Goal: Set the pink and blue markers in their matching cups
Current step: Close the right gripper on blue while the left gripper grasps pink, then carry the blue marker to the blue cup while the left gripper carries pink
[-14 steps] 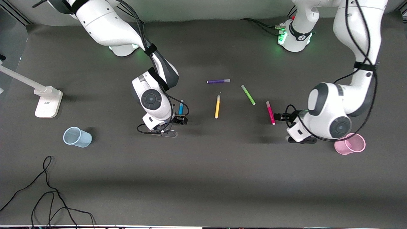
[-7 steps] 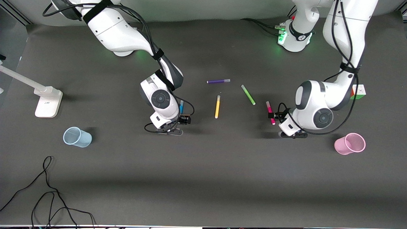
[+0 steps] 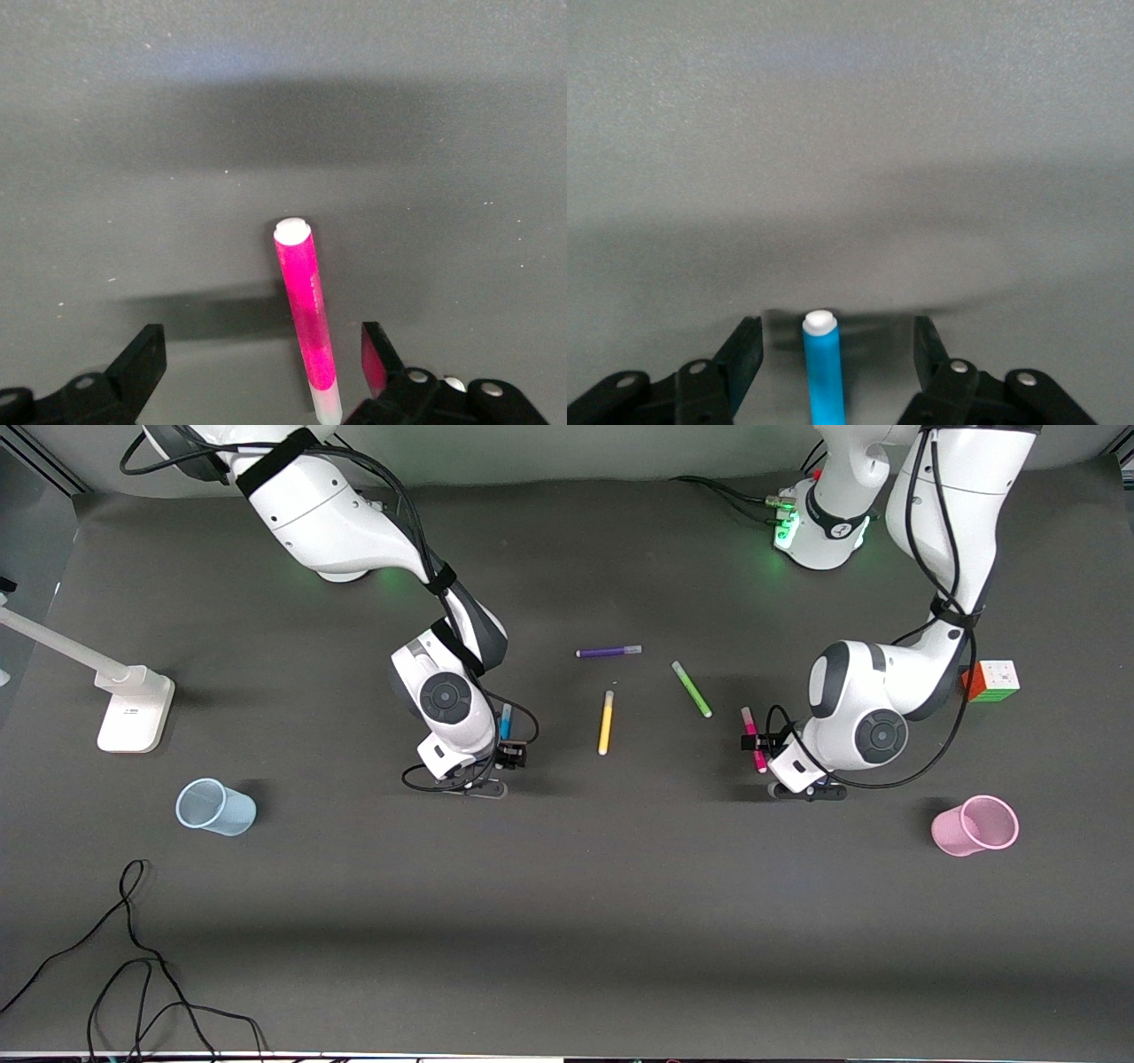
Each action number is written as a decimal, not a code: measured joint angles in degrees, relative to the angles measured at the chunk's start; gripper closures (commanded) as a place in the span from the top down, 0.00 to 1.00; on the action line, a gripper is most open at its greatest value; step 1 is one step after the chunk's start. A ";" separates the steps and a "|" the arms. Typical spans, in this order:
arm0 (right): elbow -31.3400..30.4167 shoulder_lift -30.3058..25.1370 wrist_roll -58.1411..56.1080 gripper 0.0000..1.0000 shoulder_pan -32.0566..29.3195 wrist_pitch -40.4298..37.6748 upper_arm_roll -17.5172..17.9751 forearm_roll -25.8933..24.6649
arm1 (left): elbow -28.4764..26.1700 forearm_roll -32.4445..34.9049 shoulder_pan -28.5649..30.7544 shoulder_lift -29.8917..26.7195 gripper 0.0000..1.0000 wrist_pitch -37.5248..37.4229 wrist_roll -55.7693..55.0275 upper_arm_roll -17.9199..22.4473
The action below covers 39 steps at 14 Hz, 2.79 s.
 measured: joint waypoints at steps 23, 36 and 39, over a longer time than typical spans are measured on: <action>8.13 -11.67 -3.06 0.00 -0.39 -17.32 -6.27 -2.77 | -2.86 4.12 -4.32 -0.90 0.00 6.64 -5.40 0.50; 10.32 -23.97 -20.06 0.00 -0.57 -29.64 -17.16 -25.96 | 16.85 14.09 4.62 -11.07 0.00 -19.48 19.70 8.69; 10.34 -24.22 -20.87 0.00 -0.56 -28.30 -19.59 -32.77 | 18.76 13.46 9.04 -10.53 0.00 -14.47 30.16 8.79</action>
